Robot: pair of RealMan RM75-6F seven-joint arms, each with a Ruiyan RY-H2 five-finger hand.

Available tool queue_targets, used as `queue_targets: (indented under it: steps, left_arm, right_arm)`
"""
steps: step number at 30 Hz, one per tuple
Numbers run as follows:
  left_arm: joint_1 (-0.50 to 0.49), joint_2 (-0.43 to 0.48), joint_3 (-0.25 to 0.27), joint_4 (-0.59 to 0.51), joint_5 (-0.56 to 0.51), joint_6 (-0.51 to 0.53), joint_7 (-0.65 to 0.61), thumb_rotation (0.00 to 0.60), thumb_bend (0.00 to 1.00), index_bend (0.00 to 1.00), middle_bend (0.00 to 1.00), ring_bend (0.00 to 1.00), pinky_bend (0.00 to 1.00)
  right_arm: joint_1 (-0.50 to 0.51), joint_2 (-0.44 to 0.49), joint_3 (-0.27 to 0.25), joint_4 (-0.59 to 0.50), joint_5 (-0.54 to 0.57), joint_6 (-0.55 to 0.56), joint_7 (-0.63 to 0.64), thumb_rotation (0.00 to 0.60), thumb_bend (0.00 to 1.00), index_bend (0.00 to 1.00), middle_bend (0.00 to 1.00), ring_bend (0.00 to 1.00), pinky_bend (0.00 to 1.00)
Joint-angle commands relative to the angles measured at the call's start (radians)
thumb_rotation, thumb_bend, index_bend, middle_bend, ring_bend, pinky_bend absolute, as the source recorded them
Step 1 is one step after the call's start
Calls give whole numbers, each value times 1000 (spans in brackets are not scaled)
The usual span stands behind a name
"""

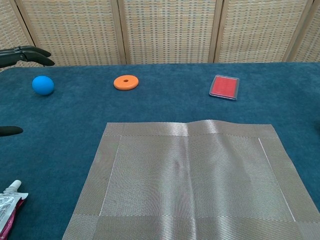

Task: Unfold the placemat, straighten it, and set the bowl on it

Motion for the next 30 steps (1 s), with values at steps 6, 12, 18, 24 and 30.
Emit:
queue_targets:
  steps: [6,12,18,24,30]
  left_arm:
    - [5,0,-15,9,-7,-20,-1,600,194,99,0,0,0]
    - [9,0,-22,10,-8,-29,0,600,195,99,0,0,0]
    - [12,-1,-25,11,-1,-35,-2,600,194,99,0,0,0]
    - [15,-3,-33,13,-3,-40,-3,600,195,99,0,0,0]
    - [18,-4,-38,16,-3,-43,-5,600,195,102,0,0,0]
  right_arm:
    - [20,-80,-12,104,68,-84,3,600,271,458,39,0,0]
    - [29,-112,-17,142,84,-114,7,600,271,466,39,0,0]
    - [38,-131,-15,181,100,-139,13,600,268,472,40,0,0]
    - [59,-168,-7,267,125,-189,29,600,282,511,76,0,0]
    - [80,-198,0,342,130,-218,52,600,324,546,102,0,0]
